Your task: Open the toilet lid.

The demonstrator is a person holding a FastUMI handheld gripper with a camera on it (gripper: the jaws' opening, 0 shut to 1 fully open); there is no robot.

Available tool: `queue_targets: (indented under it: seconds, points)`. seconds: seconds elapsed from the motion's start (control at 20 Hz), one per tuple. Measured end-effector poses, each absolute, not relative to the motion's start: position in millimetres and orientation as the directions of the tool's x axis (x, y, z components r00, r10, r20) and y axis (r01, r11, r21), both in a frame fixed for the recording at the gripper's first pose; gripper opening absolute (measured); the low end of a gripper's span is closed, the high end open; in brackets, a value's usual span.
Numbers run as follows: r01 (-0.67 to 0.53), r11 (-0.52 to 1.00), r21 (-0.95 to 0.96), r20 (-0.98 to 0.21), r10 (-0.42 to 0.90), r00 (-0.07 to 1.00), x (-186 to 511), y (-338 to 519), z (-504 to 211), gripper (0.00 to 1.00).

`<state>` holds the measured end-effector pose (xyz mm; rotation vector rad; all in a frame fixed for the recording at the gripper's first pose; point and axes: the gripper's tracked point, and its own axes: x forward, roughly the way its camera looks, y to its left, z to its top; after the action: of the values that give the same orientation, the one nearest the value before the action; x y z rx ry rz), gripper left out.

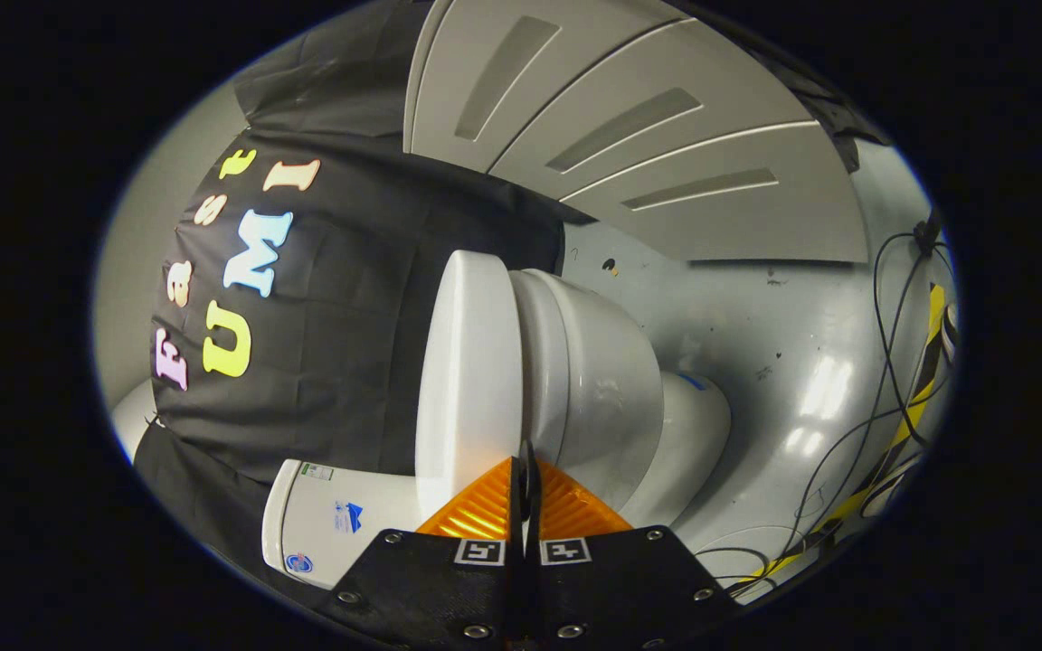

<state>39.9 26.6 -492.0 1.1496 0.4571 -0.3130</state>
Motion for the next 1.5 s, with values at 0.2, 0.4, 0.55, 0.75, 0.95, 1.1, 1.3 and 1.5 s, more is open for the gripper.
queue_targets:
  seconds: [0.2, 0.4, 0.55, 0.75, 0.95, 1.1, 1.3, 1.5]
  points:
    - [0.446, 0.483, 0.753, -0.506, -0.007, 0.862, 41, 29, -477, 0.0]
    - [0.424, 0.56, 0.711, -0.505, -0.012, 0.863, 44, 34, -454, 0.0]
    - [0.397, 0.636, 0.662, -0.503, -0.015, 0.864, 46, 40, -434, 0.0]
    - [0.36, 0.709, 0.606, -0.494, -0.019, 0.869, 49, 51, -408, 0.0]
    - [0.339, 0.75, 0.568, -0.485, -0.028, 0.874, 53, 63, -385, 0.0]
    - [0.331, 0.777, 0.536, -0.487, -0.036, 0.873, 54, 68, -377, 0.0]
    - [0.313, 0.824, 0.473, -0.494, -0.047, 0.868, 56, 75, -365, 0.0]
    - [0.265, 0.906, 0.329, -0.5, -0.071, 0.863, 59, 87, -348, 0.0]
